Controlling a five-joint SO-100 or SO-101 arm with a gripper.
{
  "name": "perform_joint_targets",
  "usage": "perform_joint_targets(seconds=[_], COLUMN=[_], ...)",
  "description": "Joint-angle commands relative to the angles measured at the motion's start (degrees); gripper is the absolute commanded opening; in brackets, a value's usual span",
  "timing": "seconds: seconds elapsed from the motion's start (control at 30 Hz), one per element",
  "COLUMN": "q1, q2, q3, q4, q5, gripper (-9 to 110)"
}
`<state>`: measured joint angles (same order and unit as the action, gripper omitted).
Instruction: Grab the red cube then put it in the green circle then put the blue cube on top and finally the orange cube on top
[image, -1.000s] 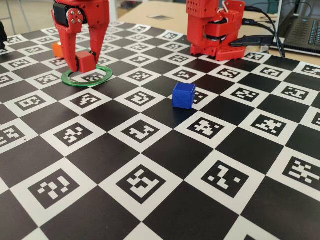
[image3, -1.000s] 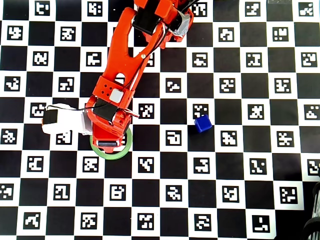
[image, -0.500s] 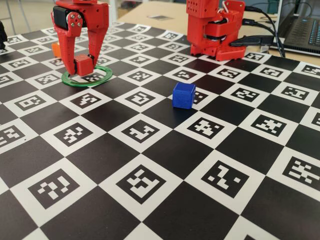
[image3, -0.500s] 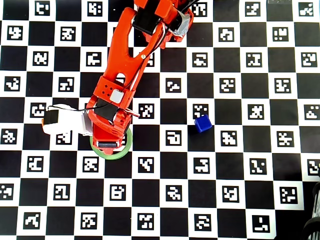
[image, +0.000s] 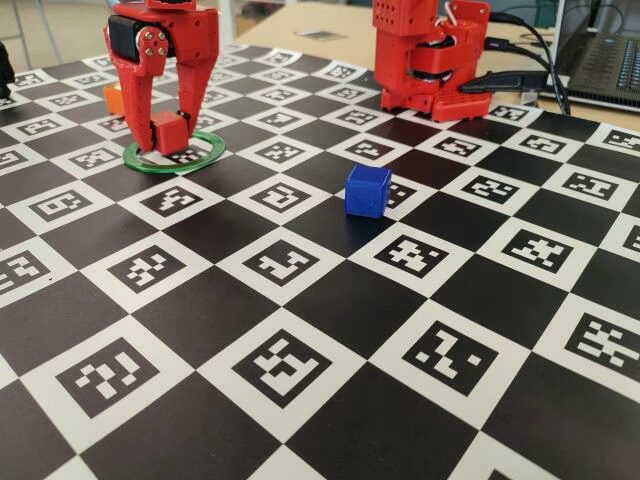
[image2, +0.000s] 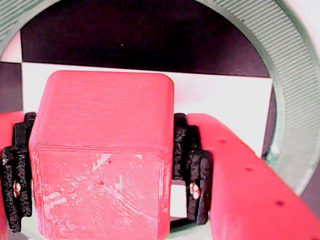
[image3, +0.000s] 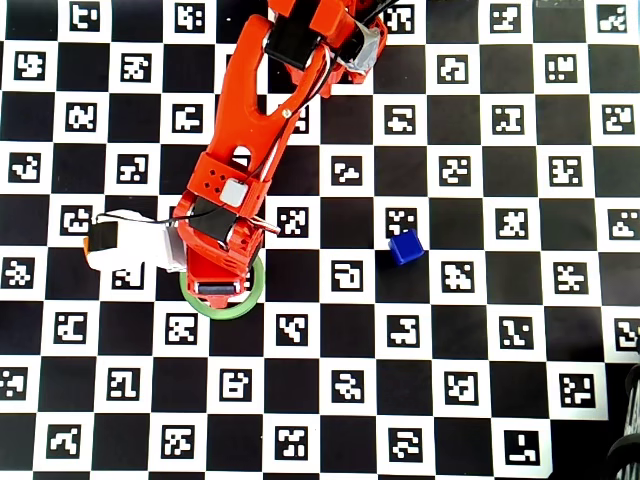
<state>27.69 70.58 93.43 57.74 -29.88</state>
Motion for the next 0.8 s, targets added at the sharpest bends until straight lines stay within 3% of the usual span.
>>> perform_joint_targets(seconds=[0.0,0.33,0.77], q1=[0.9,0.9,1.3], q2=[2.6,3.2,3.5], q3=[-0.2,0.8,1.2], q4=[-0.6,-1.4,-2.3], q5=[-0.5,-0.4,2.1], gripper=[7,7,17])
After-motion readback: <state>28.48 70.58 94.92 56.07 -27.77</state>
